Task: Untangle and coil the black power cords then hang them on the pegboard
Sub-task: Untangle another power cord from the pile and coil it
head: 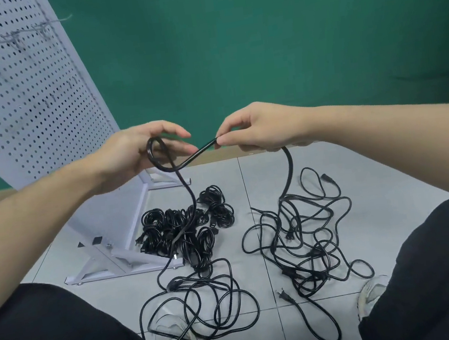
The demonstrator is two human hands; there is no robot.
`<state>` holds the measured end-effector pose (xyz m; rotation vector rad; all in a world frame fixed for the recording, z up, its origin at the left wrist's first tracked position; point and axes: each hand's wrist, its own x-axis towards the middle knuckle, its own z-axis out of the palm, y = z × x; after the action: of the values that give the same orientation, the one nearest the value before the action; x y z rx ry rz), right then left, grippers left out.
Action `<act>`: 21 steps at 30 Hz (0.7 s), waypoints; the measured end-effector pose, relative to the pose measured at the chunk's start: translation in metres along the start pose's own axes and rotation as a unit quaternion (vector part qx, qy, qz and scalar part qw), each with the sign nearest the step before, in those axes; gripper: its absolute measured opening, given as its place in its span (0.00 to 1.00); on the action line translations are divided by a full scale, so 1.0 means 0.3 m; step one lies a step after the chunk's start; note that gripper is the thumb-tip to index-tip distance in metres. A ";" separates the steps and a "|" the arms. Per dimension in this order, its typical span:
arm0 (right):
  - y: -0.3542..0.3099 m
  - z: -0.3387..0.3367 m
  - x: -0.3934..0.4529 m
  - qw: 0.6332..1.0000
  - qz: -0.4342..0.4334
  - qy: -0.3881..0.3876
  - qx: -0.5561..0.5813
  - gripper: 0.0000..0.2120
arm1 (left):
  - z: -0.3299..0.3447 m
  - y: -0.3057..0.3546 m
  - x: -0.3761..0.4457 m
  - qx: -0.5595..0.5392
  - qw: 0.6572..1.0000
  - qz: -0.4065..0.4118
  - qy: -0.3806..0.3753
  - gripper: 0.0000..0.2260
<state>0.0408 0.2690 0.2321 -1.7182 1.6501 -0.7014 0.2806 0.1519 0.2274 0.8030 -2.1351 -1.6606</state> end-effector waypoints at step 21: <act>0.127 -0.026 -0.029 0.982 0.035 -0.156 0.100 0.11 | 0.042 0.001 0.033 -0.030 0.994 0.061 0.089 0.25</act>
<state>0.0094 0.2770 0.2087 -1.5295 1.3685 -0.5154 0.2656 0.1558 0.2234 0.7557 -1.9632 -1.5244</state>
